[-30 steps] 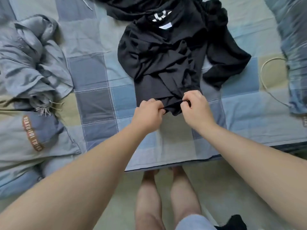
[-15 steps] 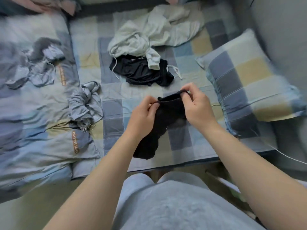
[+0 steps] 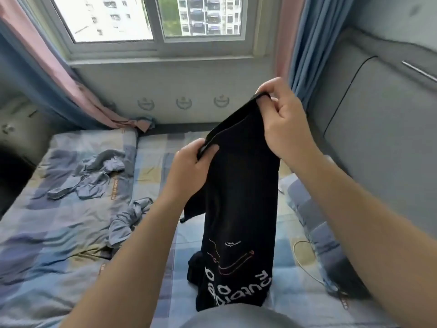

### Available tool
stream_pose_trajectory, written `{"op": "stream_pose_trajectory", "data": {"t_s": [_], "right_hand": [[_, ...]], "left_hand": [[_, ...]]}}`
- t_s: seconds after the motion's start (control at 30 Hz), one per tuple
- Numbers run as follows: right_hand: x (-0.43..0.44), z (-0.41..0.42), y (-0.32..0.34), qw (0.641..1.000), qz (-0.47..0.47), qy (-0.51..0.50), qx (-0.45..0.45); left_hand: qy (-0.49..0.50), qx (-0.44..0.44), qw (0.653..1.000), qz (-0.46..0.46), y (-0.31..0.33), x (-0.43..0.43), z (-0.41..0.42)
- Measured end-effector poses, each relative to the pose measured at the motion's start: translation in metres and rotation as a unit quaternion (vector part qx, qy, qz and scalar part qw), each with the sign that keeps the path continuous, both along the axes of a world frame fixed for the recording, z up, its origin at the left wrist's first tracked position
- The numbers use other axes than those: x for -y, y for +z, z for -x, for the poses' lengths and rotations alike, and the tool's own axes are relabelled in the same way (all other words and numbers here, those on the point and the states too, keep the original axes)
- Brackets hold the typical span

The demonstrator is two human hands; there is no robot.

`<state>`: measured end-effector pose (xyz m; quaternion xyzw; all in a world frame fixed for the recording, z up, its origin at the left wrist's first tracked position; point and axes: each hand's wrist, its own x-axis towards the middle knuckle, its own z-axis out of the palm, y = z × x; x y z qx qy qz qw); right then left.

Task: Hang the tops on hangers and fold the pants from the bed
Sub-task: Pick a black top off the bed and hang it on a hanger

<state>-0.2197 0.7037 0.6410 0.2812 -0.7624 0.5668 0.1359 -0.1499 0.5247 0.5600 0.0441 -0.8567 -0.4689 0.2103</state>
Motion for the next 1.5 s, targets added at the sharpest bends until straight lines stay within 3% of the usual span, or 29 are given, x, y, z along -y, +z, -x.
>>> {"op": "stream_pose_trajectory", "data": {"t_s": [0.13,0.2,0.3,0.4,0.57,0.77,0.87,1.1,1.2,1.37,1.5], "right_hand": [[-0.013,0.017,0.029,0.999,-0.017,0.025,0.019],[-0.022,0.022,0.033,0.995,-0.070,0.056,0.047],[-0.031,0.031,0.016,0.977,-0.165,0.091,0.103],[-0.034,0.043,-0.025,0.965,-0.206,0.058,0.153],[-0.044,0.040,-0.069,0.950,-0.124,0.050,0.282],[-0.034,0.029,-0.055,0.958,-0.068,0.038,0.275],[-0.023,0.024,-0.044,0.951,-0.023,0.047,0.304],[-0.005,0.019,-0.028,0.920,0.088,-0.015,0.382],[-0.004,0.017,-0.021,0.913,0.134,-0.020,0.384],[-0.009,0.008,-0.005,0.922,0.168,0.012,0.349],[-0.008,0.000,0.010,0.922,0.192,0.033,0.333]], "left_hand": [[0.006,-0.065,0.996,-0.053,0.045,-0.002,0.017],[0.008,-0.094,0.993,-0.071,0.066,-0.002,0.024],[-0.011,-0.121,0.990,-0.076,0.088,-0.006,0.029],[-0.034,-0.122,0.989,-0.081,0.099,-0.013,0.032],[-0.022,-0.120,0.982,-0.143,0.087,-0.006,0.045],[0.151,-0.065,0.960,-0.227,0.031,0.023,0.062],[0.069,-0.030,0.957,-0.281,0.011,0.017,0.055],[-0.036,0.034,0.992,-0.120,-0.004,-0.027,0.010],[-0.087,0.061,0.988,-0.109,-0.003,-0.056,-0.006],[-0.063,0.066,0.988,-0.125,-0.007,-0.084,-0.008],[-0.059,0.144,0.983,-0.097,-0.020,-0.100,-0.001]]}}
